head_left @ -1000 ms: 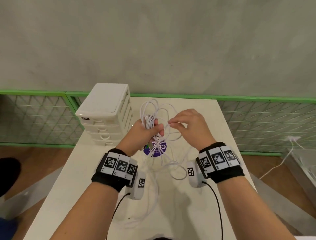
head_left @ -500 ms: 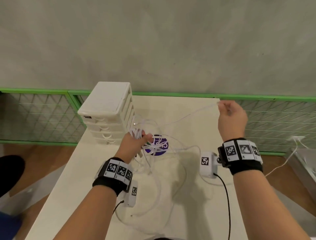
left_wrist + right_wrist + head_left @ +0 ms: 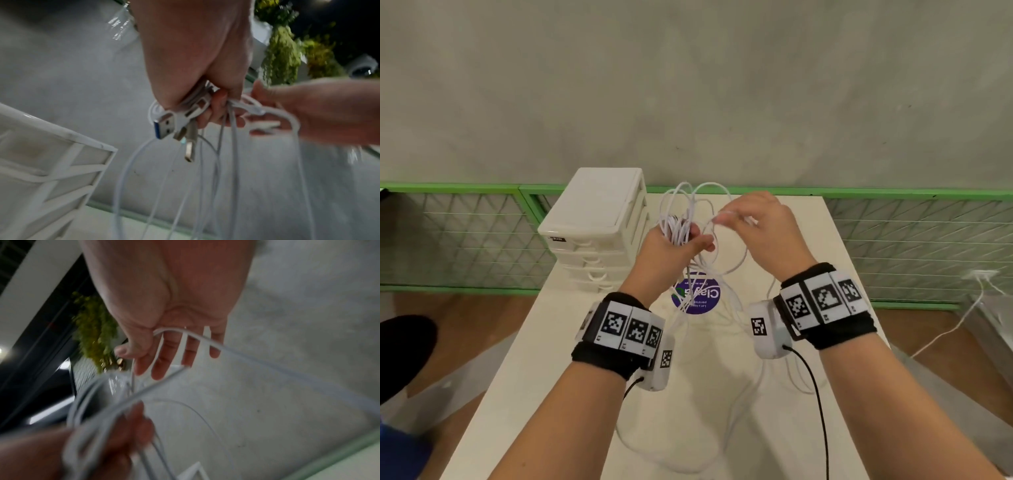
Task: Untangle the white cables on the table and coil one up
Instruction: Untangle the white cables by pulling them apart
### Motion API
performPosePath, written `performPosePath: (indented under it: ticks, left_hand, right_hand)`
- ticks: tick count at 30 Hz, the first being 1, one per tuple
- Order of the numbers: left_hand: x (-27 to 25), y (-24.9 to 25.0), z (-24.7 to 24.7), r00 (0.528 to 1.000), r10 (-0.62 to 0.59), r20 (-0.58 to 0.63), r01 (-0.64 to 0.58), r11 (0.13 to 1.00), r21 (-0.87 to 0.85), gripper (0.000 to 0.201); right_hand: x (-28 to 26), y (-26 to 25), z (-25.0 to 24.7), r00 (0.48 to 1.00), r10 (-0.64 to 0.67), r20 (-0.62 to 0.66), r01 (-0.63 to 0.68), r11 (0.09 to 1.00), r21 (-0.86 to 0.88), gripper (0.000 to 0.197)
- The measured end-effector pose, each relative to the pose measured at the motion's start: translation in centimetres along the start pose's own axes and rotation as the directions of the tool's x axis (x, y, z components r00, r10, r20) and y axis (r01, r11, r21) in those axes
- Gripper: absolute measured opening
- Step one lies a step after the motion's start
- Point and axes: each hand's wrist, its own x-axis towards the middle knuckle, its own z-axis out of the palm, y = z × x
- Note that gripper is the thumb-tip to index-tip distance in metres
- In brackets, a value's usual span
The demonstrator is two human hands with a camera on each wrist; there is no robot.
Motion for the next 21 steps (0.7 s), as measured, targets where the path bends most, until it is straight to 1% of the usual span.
performPosePath:
  ticks: [2,4,6,7,8,9,10,11,12,13,14,15,16,17,18,19,20,21]
  left_hand:
    - [0.1,-1.4,0.4,0.995,-0.073,0.063,0.066,0.992,0.111,0.012]
    - [-0.1,-3.3,1.0,0.980,-0.166,0.109,0.142,0.969,0.203,0.014]
    - [-0.4,-5.5,1.2,0.965,-0.236,0.115,0.203,0.949,0.241,0.016]
    - [-0.6,-6.5,1.0,0.960,-0.262,0.103,0.227,0.937,0.267,0.016]
    - [-0.9,-7.3,0.8,0.953,-0.290,0.085,0.255,0.923,0.286,0.015]
    - [-1.2,-8.0,0.5,0.949,-0.311,0.058,0.283,0.915,0.287,0.013]
    - [-1.5,-8.5,0.1,0.945,-0.326,0.022,0.310,0.914,0.262,0.013]
    - [-1.7,-8.7,-0.2,0.941,-0.337,-0.022,0.333,0.918,0.215,0.014]
    - [-1.8,-8.7,-0.4,0.936,-0.346,-0.066,0.352,0.921,0.168,0.015]
    - [-1.9,-8.5,-0.6,0.933,-0.344,-0.101,0.356,0.924,0.137,0.017]
    - [-1.8,-8.2,-0.8,0.935,-0.335,-0.116,0.349,0.929,0.126,0.020]
    - [-1.6,-7.8,-0.8,0.941,-0.318,-0.112,0.330,0.936,0.121,0.023]
    - [-1.4,-7.3,-0.6,0.950,-0.296,-0.096,0.306,0.944,0.122,0.025]
    - [-1.2,-6.6,-0.4,0.960,-0.271,-0.076,0.278,0.952,0.126,0.024]
    - [-1.0,-5.9,-0.2,0.967,-0.249,-0.049,0.253,0.959,0.130,0.023]
    - [-0.9,-5.2,0.1,0.973,-0.229,-0.022,0.230,0.964,0.134,0.022]
    - [-0.7,-4.5,0.4,0.978,-0.208,0.001,0.206,0.968,0.145,0.023]
    - [-0.7,-3.9,0.6,0.982,-0.186,0.018,0.181,0.972,0.152,0.023]
  right_hand:
    - [0.4,-0.9,-0.8,0.994,0.042,-0.103,-0.020,0.978,0.207,0.016]
    - [0.7,-1.4,-1.7,0.968,0.064,-0.242,0.021,0.943,0.333,0.020]
    - [0.9,-1.0,-3.0,0.911,0.125,-0.392,0.064,0.898,0.435,0.023]
    - [0.9,-0.4,-3.9,0.868,0.179,-0.462,0.077,0.873,0.482,0.024]
    - [0.8,0.5,-4.7,0.821,0.245,-0.516,0.061,0.860,0.506,0.024]
    - [0.6,1.7,-5.5,0.776,0.320,-0.544,-0.001,0.862,0.506,0.024]
    - [0.2,2.9,-6.2,0.744,0.399,-0.536,-0.118,0.868,0.483,0.025]
    - [-0.3,4.2,-6.7,0.732,0.485,-0.478,-0.300,0.860,0.413,0.024]
    - [-1.0,5.5,-7.0,0.717,0.581,-0.384,-0.506,0.814,0.287,0.023]
    - [-1.8,6.9,-7.0,0.687,0.669,-0.283,-0.664,0.736,0.128,0.025]
    - [-2.6,7.8,-6.7,0.663,0.714,-0.225,-0.736,0.676,-0.025,0.031]
    - [-3.3,7.9,-6.1,0.694,0.689,-0.208,-0.716,0.691,-0.101,0.037]
    - [-3.6,7.5,-5.1,0.783,0.588,-0.203,-0.615,0.780,-0.111,0.040]
    - [-3.8,6.6,-4.0,0.887,0.421,-0.188,-0.444,0.890,-0.101,0.039]
    - [-3.8,5.6,-2.8,0.961,0.245,-0.127,-0.258,0.961,-0.102,0.036]
    - [-3.8,4.7,-1.7,0.993,0.120,-0.019,-0.121,0.986,-0.118,0.032]
    - [-3.8,4.1,-0.6,0.993,0.067,0.100,-0.053,0.989,-0.142,0.027]
    - [-3.8,3.7,0.3,0.979,0.079,0.188,-0.045,0.983,-0.178,0.024]
